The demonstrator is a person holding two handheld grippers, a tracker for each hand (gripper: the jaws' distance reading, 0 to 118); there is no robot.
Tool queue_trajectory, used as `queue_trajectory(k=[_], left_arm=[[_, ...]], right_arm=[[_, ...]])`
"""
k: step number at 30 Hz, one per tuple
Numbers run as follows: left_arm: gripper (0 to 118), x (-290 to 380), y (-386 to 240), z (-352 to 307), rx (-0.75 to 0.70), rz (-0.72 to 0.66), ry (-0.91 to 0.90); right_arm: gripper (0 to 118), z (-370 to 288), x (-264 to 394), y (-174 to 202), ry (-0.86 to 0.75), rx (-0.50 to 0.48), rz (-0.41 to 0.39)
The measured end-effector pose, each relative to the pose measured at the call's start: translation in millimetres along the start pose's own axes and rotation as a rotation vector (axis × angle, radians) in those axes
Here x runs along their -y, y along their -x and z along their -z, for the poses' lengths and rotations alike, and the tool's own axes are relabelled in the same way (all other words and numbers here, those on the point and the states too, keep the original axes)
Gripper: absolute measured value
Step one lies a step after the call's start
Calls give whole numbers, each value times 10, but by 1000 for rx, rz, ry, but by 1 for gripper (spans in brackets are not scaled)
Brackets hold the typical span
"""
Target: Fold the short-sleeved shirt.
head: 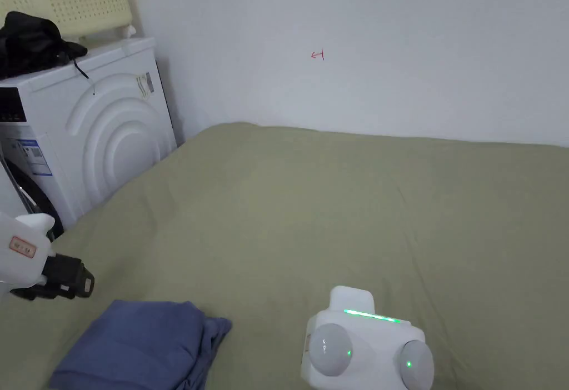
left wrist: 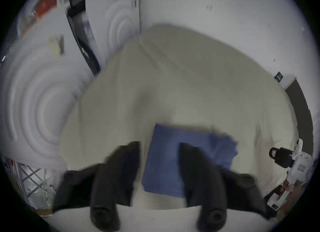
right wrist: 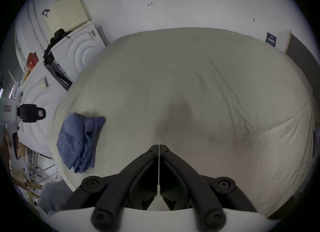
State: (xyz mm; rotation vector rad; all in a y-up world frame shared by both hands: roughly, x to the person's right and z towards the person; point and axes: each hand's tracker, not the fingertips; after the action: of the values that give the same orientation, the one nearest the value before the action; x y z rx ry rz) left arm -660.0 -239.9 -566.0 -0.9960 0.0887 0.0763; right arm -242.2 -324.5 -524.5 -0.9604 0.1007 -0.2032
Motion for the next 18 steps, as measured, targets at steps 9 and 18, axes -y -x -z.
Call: queue_trajectory(k=[9,18], left_arm=[[0,711,-1861,-740,187,18,-260],[0,1986,-3765,-593,259,71,-243]], right_arm=[[1,-873,66,-1133,-146,5,-67],[1,-1409,728,-3034,-212,229,-64]])
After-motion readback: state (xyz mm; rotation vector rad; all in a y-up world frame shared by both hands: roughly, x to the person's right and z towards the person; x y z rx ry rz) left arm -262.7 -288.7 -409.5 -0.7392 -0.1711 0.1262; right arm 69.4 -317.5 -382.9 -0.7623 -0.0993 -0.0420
